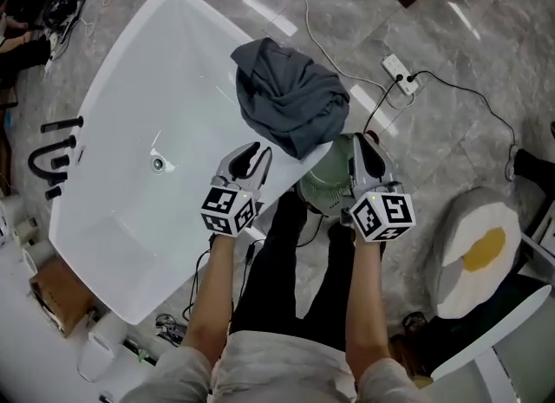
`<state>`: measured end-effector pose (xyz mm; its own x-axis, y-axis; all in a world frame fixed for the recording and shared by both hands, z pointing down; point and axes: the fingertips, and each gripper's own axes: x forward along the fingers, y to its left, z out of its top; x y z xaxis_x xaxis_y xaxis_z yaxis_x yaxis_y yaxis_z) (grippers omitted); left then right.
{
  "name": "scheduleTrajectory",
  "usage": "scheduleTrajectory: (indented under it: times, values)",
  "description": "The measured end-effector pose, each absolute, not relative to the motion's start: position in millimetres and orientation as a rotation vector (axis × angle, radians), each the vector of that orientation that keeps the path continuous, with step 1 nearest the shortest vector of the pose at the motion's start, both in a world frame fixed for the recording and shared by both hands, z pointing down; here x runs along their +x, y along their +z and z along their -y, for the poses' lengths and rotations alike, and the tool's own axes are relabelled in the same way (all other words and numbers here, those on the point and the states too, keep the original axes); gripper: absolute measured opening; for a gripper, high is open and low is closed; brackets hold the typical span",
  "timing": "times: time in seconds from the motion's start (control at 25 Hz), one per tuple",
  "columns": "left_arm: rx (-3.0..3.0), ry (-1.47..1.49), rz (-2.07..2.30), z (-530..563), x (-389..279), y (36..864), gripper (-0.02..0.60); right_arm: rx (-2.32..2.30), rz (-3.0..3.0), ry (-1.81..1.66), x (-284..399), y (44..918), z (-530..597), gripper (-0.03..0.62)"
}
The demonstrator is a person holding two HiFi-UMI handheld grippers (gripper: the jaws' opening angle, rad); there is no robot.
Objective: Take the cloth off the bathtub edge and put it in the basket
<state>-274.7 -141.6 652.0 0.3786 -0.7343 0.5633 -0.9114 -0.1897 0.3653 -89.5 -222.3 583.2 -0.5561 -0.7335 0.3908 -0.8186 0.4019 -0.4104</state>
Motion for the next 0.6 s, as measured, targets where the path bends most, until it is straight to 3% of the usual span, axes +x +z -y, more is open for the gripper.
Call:
scheduleTrajectory:
  times: [0.12,0.2,0.32,0.6]
  values:
    - [1.983,0.321,1.389,159.2,-282.3,671.0,0.245,1.096,2.509,0.727,-117.8,611.6,224.8,0.015]
    - [1.958,0.279,1.392,171.6,-290.2,685.1,0.338,0.842,2.482,0.561,-137.4,631.3,222.7,0.025]
    - [1.904,0.211,1.368,188.8,-297.2,708.1,0.402,0.658,2.443,0.443,-152.9,646.8,230.9,0.115]
    - [1.805,0.15,1.232,208.7,-302.0,751.1,0.562,0.439,2.412,0.498,-176.2,684.2,246.6,0.456]
